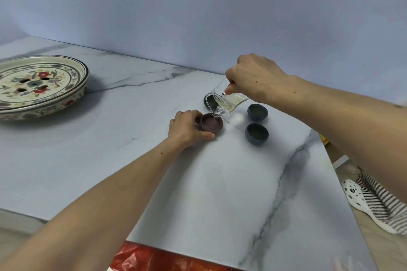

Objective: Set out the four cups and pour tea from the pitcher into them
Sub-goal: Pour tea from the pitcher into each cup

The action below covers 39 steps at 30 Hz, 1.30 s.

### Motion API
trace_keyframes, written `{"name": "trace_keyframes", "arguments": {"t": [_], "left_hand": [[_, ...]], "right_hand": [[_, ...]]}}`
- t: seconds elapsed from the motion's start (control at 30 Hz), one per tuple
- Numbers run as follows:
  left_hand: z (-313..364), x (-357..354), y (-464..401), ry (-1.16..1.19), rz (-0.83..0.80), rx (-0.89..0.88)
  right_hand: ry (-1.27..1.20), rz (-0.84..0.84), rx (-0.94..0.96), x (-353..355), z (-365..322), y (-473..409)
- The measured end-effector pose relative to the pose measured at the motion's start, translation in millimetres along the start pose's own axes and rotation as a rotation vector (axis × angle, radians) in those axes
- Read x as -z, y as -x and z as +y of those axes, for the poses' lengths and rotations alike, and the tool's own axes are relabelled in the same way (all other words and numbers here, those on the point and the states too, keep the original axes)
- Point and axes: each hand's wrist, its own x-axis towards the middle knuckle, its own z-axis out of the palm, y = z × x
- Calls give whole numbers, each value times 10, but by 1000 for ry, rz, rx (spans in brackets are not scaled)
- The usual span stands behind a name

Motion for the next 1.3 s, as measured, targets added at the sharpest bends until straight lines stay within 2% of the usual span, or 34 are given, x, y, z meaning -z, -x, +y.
{"name": "trace_keyframes", "arguments": {"t": [1.3], "left_hand": [[-11,-17,-11,19,1,2]], "right_hand": [[30,40,97,78,-61,54]]}}
